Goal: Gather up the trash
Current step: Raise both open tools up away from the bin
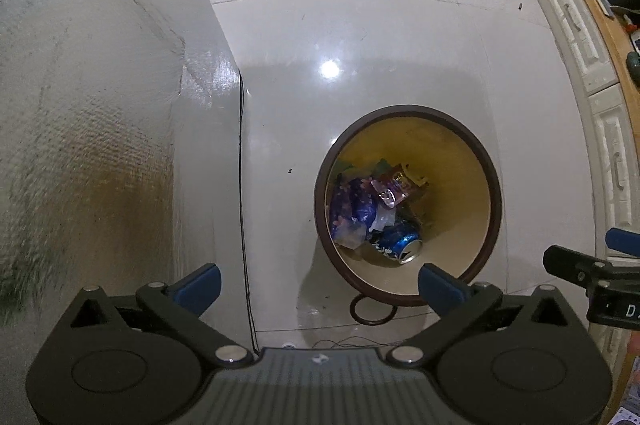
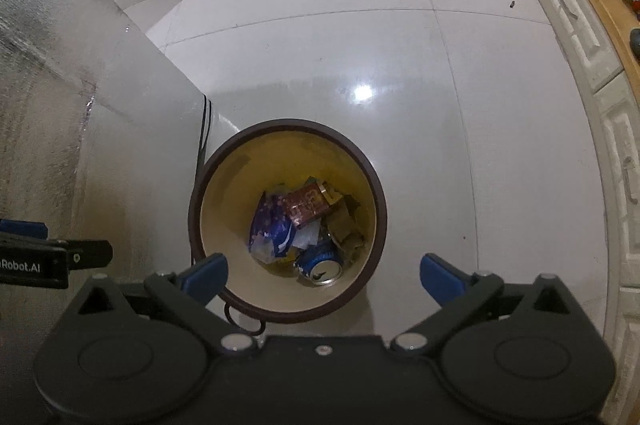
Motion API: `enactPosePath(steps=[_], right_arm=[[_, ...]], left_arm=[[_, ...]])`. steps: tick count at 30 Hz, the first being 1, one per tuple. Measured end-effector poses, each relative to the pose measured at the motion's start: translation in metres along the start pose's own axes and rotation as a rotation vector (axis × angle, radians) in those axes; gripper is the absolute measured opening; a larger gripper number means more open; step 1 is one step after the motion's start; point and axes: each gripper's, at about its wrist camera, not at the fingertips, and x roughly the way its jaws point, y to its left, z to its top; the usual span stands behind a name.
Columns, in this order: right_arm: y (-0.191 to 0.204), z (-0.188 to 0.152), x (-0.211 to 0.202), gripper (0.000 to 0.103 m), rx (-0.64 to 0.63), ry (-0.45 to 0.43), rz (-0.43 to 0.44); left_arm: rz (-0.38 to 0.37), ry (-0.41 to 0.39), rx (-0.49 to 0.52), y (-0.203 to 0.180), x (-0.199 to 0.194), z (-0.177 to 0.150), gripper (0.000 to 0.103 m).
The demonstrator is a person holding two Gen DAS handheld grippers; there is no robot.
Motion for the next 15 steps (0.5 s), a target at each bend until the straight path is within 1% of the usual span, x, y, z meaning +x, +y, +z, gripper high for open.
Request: enactPosePath(steps=[5, 8, 12, 15], right_arm=[[-0.002, -0.008, -0.020, 0.103, 0.006, -0.018, -0.010], [-0.003, -0.010, -0.036, 0.103, 0.007, -0.052, -0.026], [-0.005, -0.013, -0.062, 0.103, 0.021, -0.108, -0.037], [-0.004, -0.016, -0.080, 0.103, 0.023, -0.129, -0.048]], left_arm=[[0.021, -0.015, 0.012, -0.004, -0.016, -0.010, 0.103], [0.036, -0.042, 0.016, -0.006, -0.032, -0.013, 0.103], [0.034, -0.104, 0.012, -0.007, -0.060, -0.021, 0.103], [0.034, -0.155, 0.008, -0.010, -0.083, -0.027, 0.103]])
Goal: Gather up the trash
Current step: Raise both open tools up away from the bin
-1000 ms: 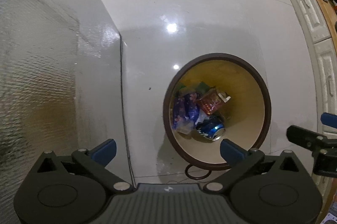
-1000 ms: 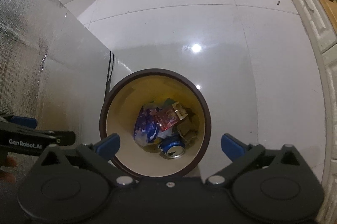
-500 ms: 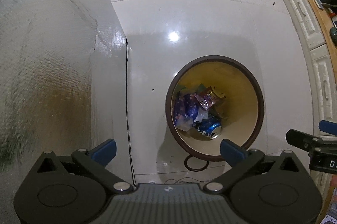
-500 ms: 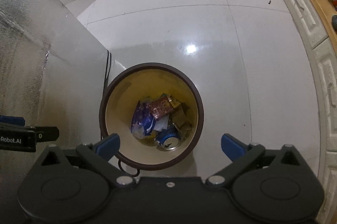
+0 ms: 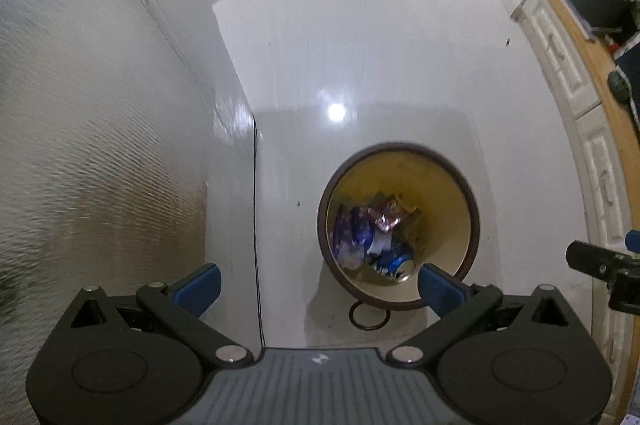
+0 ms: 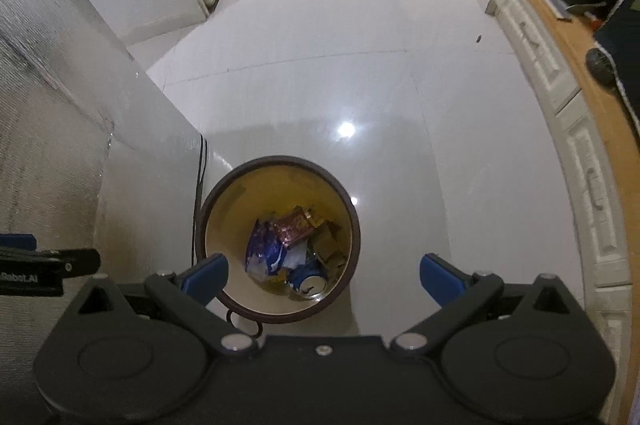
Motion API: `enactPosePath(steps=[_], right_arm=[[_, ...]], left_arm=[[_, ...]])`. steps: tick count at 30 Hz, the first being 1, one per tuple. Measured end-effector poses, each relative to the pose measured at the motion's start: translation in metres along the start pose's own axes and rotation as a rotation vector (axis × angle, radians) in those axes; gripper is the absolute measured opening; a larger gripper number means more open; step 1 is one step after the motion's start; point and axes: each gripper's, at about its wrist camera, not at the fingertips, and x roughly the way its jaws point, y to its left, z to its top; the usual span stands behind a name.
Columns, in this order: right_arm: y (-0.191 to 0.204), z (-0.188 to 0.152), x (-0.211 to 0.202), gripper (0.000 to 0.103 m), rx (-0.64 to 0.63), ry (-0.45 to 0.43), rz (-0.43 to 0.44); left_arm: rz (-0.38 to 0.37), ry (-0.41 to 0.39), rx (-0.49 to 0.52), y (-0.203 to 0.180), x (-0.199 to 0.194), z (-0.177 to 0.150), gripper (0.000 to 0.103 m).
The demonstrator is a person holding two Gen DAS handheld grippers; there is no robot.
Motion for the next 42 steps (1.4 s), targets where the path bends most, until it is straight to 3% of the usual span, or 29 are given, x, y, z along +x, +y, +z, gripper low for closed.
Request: enactPosePath(steps=[22, 34, 42], right_arm=[[0.002, -0.041, -0.139, 0.102, -0.052, -0.212, -0.037], [-0.002, -0.075, -0.187, 0.102, -0.011, -0.307, -0.076], [0.009, -0.099, -0.212, 0.103, -0.038, -0.372, -0.061]], left_arm=[[-0.010, -0.322, 0.078, -0.018, -0.161, -0.055, 0.103], [-0.023, -0.438, 0.089, -0.018, -0.206, -0.103, 0.103], [-0.017, -0.471, 0.083, -0.012, -0.218, -0.131, 0.103]])
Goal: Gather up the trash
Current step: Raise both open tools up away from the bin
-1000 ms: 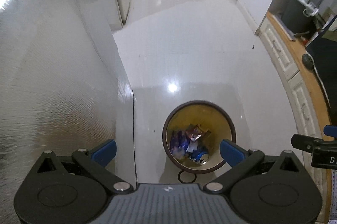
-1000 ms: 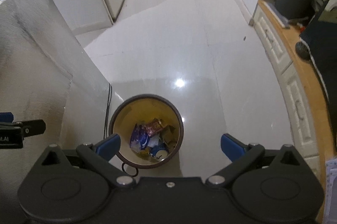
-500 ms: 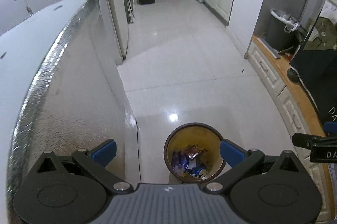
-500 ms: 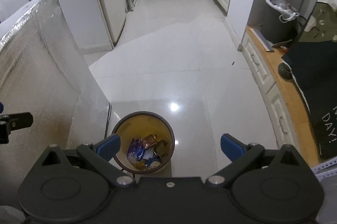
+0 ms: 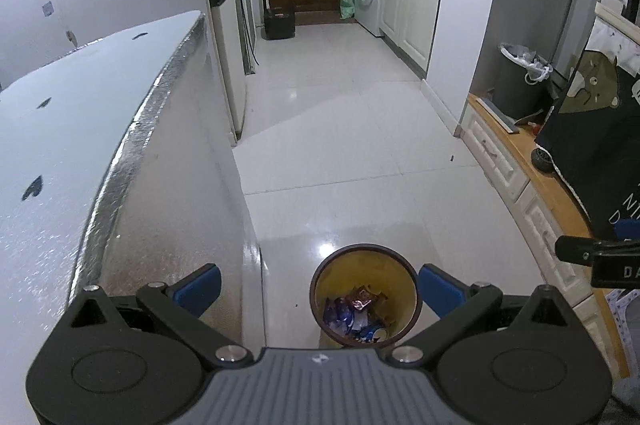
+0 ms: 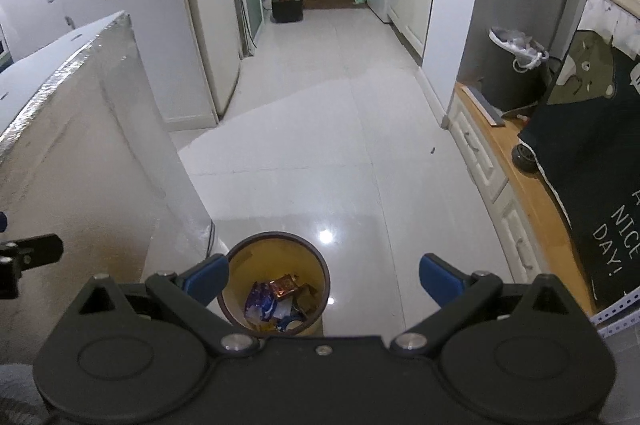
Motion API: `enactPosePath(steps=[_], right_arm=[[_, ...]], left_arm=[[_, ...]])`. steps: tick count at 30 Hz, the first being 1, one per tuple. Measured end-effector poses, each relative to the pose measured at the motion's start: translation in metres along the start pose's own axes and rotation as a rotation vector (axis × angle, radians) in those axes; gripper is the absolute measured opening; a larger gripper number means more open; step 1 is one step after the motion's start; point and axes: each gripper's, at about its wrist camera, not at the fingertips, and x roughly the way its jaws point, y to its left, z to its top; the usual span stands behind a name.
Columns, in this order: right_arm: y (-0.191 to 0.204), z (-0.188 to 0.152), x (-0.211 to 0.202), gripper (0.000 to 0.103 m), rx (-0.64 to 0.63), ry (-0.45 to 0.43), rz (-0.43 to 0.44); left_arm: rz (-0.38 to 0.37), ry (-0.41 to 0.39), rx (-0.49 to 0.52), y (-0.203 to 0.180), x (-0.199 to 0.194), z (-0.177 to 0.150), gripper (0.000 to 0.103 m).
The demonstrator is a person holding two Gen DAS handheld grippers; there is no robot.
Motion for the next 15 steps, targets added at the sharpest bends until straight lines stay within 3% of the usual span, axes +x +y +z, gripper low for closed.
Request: enactPosePath(steps=[15], right_arm=[[0.015, -0.037, -0.034, 0.103, -0.026, -0.068, 0.012]], left_arm=[[0.024, -0.032, -0.024, 0.012, -0.018, -0.034, 0.103]])
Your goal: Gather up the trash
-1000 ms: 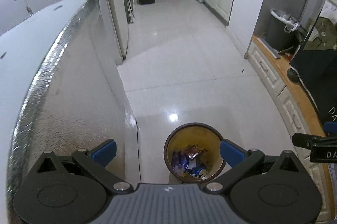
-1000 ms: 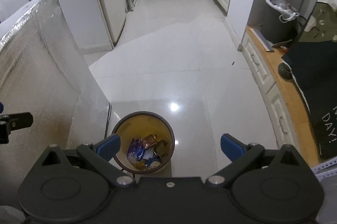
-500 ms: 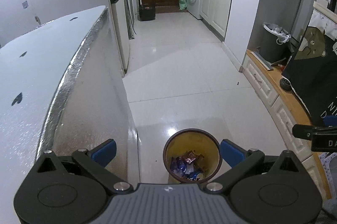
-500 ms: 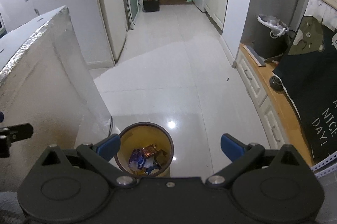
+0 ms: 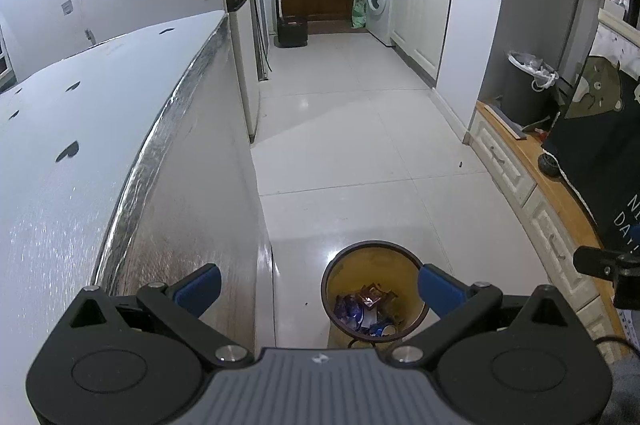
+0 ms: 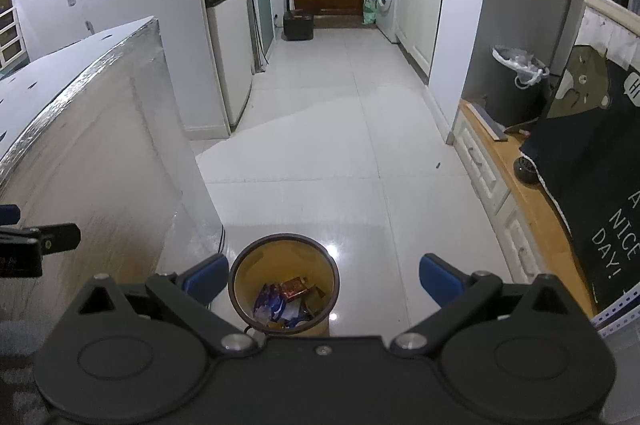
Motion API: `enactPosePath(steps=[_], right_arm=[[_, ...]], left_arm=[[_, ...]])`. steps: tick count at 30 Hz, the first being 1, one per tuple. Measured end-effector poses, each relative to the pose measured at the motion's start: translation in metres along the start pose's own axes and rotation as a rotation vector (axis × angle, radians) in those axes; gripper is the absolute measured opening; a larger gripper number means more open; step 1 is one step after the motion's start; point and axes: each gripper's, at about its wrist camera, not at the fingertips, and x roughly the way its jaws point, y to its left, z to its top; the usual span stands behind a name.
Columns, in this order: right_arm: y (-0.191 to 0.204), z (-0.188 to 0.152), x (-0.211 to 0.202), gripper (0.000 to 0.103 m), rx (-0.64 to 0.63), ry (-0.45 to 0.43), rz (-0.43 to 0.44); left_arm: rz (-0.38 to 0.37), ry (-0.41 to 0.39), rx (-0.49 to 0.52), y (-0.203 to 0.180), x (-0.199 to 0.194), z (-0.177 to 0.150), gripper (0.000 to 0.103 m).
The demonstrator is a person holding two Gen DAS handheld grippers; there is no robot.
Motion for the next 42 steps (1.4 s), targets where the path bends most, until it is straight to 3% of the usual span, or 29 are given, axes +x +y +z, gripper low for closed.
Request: enactPosePath(steps=[14, 42], right_arm=[[0.003, -0.020, 0.001, 0.102, -0.003, -0.016, -0.004], [0.016, -0.029, -0.008, 0.103, -0.043, -0.076, -0.062]], left_arm=[[0.014, -0.031, 0.001, 0.001, -0.006, -0.021, 0.103], [0.003, -0.114, 0.006, 0.001, -0.013, -0.030, 0.103]])
